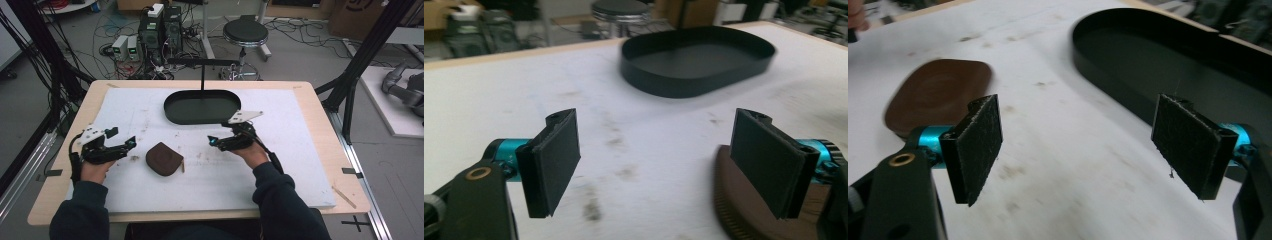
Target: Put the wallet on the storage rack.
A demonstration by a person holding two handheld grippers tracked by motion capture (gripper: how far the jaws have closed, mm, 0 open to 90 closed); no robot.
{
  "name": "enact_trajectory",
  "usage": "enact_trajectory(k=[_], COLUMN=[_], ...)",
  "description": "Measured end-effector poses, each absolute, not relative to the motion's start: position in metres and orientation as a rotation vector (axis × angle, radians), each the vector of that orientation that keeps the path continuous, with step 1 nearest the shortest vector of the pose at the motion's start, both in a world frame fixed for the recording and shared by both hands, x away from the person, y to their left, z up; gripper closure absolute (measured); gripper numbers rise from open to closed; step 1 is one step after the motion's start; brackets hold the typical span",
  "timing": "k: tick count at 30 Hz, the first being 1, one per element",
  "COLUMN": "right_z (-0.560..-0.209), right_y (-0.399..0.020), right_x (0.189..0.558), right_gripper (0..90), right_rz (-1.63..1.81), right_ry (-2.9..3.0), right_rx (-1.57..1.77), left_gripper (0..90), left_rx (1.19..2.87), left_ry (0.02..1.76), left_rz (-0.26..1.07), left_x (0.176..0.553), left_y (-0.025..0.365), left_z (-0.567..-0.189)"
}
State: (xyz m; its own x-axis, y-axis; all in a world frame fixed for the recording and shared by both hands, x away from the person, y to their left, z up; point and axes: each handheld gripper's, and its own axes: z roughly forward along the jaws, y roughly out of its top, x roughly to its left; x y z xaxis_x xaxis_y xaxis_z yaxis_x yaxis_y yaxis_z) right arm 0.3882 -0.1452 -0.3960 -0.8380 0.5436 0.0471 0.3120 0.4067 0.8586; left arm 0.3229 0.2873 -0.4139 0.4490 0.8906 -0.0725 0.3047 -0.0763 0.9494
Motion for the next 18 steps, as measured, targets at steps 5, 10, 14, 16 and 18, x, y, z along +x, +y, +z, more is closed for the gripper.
enact_trajectory(k=[5,10,14,16,18], right_z=[-0.409,-0.417,-0.425,-0.430,-0.435], right_y=[-0.104,-0.069,-0.043,-0.034,-0.028], right_x=[0.388,0.386,0.387,0.388,0.390], right_gripper=[20.8,20.8,20.8,20.8,20.8], right_rz=[1.419,1.448,1.410,1.390,1.381], right_ry=[2.514,2.579,2.661,2.697,2.721], right_rx=[0.707,0.674,0.642,0.662,0.684], left_gripper=[20.2,20.2,20.3,20.4,20.4], left_rx=[1.620,1.630,1.636,1.629,1.619], left_ry=[1.084,1.086,1.090,1.101,1.112], left_rz=[0.725,0.735,0.738,0.743,0.744], left_x=[0.320,0.321,0.321,0.321,0.321], left_y=[0.298,0.298,0.297,0.299,0.301], left_z=[-0.415,-0.416,-0.417,-0.417,-0.418])
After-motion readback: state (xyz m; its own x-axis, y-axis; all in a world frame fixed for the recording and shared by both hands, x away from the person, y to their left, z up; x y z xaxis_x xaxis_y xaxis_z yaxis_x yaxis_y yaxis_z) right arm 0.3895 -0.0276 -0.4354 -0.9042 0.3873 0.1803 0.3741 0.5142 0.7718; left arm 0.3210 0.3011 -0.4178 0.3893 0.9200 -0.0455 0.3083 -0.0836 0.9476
